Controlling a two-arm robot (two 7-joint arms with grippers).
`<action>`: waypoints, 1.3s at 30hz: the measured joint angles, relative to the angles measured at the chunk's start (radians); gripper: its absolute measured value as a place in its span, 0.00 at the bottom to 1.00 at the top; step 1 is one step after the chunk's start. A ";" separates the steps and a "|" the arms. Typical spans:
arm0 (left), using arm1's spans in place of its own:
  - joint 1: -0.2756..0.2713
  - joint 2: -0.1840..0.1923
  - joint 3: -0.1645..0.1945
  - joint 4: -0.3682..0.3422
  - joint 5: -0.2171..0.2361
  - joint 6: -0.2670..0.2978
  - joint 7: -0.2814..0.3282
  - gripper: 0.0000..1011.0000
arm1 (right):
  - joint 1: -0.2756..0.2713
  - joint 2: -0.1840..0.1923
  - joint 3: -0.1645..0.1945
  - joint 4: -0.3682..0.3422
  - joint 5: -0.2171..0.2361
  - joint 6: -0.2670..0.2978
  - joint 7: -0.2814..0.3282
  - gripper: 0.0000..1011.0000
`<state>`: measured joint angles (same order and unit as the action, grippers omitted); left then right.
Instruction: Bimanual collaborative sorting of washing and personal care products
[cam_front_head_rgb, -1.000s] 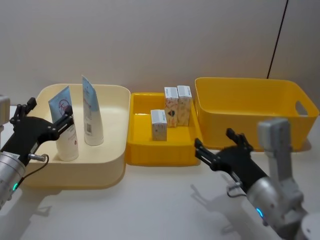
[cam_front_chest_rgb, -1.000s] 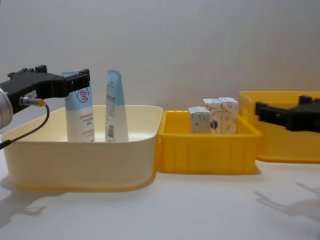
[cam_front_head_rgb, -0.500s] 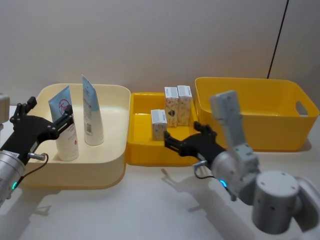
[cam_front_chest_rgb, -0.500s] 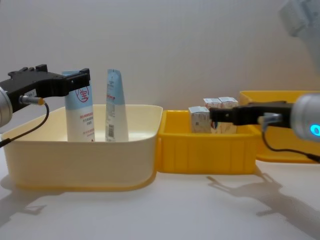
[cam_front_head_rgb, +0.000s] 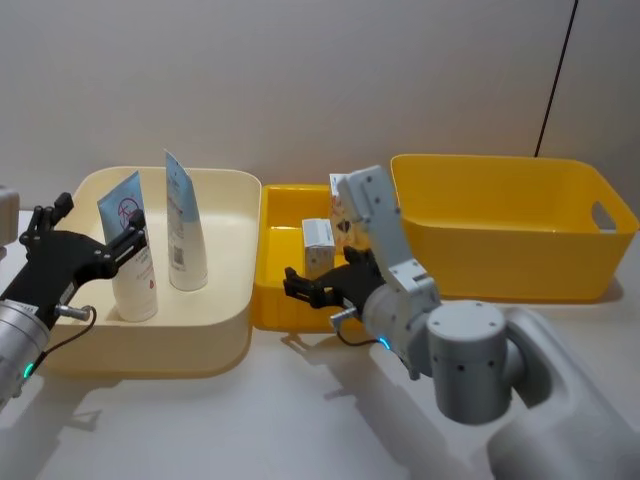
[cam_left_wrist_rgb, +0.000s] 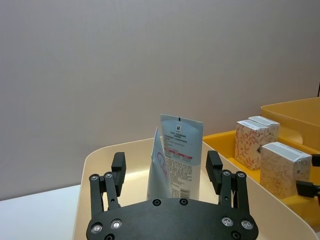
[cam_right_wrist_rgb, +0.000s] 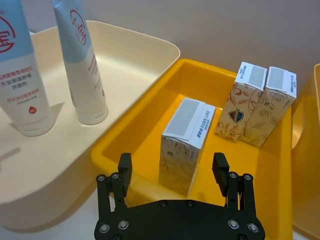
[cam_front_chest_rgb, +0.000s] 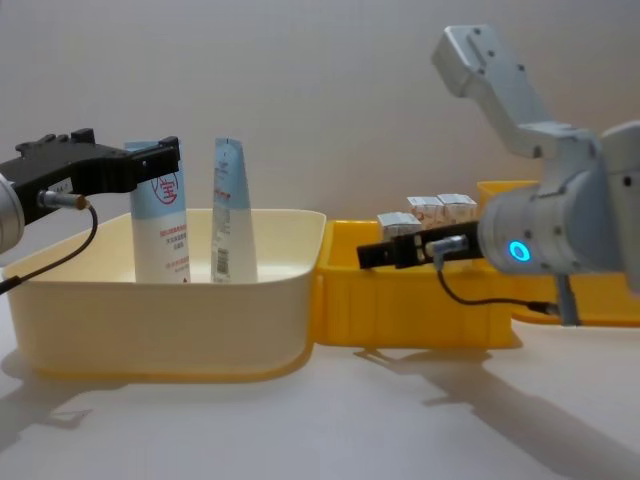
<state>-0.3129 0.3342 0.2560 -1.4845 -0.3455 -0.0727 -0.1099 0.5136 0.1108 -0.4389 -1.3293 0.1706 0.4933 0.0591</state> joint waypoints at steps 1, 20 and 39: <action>0.000 0.000 0.000 0.000 0.000 0.000 0.000 0.99 | 0.003 -0.003 -0.001 0.004 -0.003 0.003 -0.004 0.99; -0.001 0.000 0.000 0.000 0.000 0.000 -0.001 0.99 | 0.085 -0.069 0.025 0.110 -0.040 0.033 -0.091 0.99; -0.001 0.000 0.000 0.000 0.000 0.000 -0.001 0.99 | 0.134 -0.139 0.084 0.195 0.009 0.056 -0.080 0.87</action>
<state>-0.3137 0.3342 0.2561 -1.4845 -0.3453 -0.0725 -0.1110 0.6473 -0.0284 -0.3545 -1.1342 0.1792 0.5493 -0.0205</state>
